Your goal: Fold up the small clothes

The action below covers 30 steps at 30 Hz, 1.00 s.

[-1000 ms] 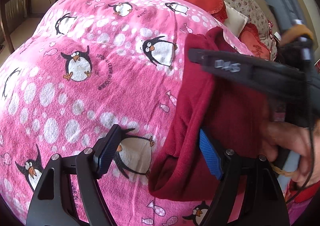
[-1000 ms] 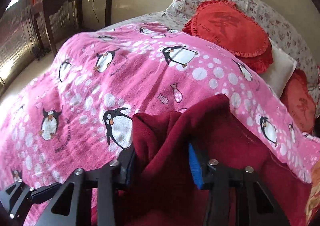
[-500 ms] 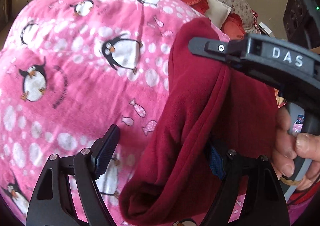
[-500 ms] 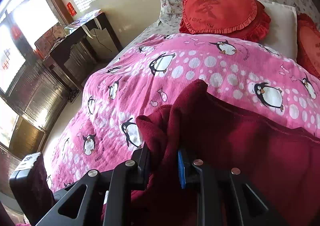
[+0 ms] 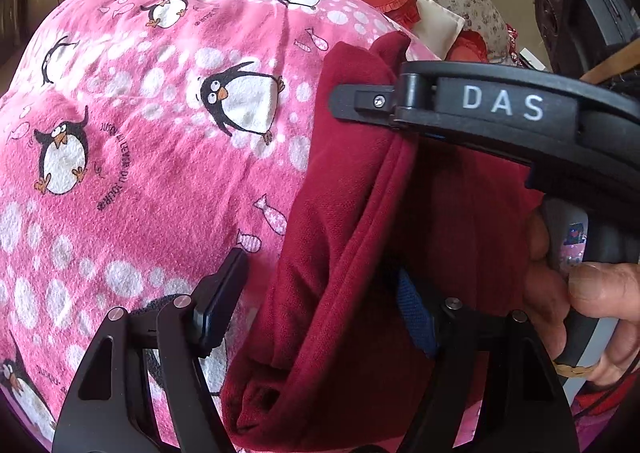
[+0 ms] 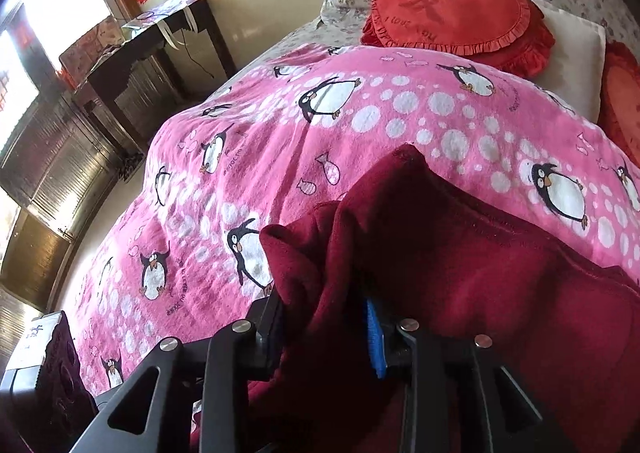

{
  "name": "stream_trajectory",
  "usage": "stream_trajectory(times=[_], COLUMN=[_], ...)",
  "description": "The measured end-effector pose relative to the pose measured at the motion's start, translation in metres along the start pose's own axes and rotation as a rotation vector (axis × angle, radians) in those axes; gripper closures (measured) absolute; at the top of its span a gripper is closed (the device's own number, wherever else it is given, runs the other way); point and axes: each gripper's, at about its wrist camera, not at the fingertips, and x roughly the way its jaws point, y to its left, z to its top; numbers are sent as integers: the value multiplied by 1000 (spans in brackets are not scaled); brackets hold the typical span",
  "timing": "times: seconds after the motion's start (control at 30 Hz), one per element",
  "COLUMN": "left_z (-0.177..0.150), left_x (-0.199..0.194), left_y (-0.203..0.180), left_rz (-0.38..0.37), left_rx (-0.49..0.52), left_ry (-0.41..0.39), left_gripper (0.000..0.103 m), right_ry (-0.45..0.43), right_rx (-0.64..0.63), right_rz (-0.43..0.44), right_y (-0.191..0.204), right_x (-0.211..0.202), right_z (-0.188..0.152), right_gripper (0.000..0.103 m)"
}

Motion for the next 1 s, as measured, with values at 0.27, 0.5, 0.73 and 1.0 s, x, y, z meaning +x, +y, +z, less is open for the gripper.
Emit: stream_trajectory(times=[0.27, 0.5, 0.73, 1.0], left_z=[2, 5, 5, -8], left_x=[-2, -35, -58, -32], left_y=[-14, -60, -130, -239], left_rz=[24, 18, -19, -69], left_rx=[17, 102, 221, 382], left_ry=[19, -35, -64, -33], left_gripper=[62, 77, 77, 78], right_ry=[-37, -115, -215, -305], right_rx=[-16, 56, 111, 196], right_rz=[3, 103, 142, 89], right_y=[6, -18, -60, -138], right_x=[-10, -57, -124, -195], right_z=[-7, -14, -27, -68], right_gripper=[80, 82, 83, 86])
